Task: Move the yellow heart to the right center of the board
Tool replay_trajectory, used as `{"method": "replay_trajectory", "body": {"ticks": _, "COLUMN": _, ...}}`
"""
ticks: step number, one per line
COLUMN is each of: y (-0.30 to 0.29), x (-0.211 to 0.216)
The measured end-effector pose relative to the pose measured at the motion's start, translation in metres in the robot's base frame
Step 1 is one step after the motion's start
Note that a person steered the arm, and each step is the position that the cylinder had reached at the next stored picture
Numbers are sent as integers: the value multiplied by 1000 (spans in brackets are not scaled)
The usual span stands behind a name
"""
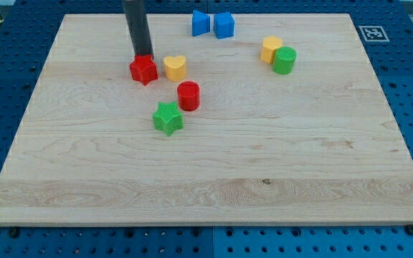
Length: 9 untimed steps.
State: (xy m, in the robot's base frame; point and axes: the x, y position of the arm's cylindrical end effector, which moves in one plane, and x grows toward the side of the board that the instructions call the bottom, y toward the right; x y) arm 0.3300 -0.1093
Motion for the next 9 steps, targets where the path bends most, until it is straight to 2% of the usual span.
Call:
{"method": "replay_trajectory", "body": {"ticks": 1, "y": 23, "x": 20}}
{"method": "replay_trajectory", "body": {"ticks": 3, "y": 73, "x": 27}}
{"method": "replay_trajectory", "body": {"ticks": 5, "y": 140, "x": 72}}
{"method": "replay_trajectory", "body": {"ticks": 6, "y": 169, "x": 72}}
{"method": "replay_trajectory", "body": {"ticks": 7, "y": 175, "x": 72}}
{"method": "replay_trajectory", "body": {"ticks": 9, "y": 137, "x": 67}}
